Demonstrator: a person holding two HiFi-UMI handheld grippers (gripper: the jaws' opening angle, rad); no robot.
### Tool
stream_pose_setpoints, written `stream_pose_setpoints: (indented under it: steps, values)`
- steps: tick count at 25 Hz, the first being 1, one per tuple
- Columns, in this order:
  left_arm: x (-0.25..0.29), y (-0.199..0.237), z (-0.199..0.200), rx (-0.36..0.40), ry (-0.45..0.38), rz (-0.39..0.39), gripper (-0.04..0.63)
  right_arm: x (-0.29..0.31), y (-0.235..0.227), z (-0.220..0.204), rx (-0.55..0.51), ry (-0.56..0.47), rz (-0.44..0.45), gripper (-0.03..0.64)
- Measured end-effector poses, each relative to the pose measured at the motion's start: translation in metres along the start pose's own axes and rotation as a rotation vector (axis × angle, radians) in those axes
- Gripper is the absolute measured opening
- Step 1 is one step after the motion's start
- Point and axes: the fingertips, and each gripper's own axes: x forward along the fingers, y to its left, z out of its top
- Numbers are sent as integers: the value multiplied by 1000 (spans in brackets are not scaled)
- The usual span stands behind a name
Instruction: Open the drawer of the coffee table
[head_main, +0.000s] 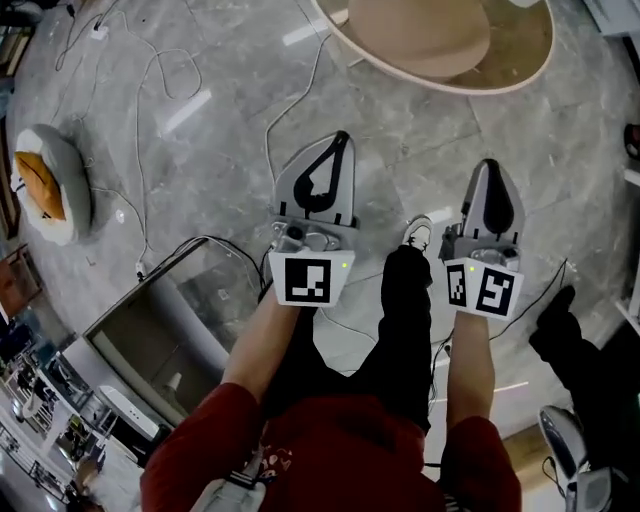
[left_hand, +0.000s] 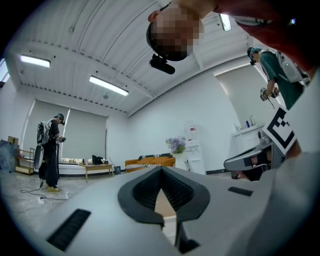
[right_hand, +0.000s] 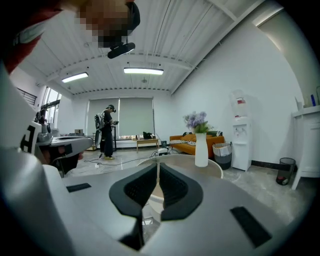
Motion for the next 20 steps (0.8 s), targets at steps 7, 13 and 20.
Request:
stream_pose_setpoints:
  steps: [7,13,20]
  values:
    - [-5,-42,-188,-21,0,44,12,44,-14,-188,-44,-4,48,28]
    - [7,-69,-325,7,-53,67,12,93,-39,-315,-61,-53,87,28]
    - [13,-103,-428,-9,-32,68,12,121,-66,-421,-104,-66,70,28]
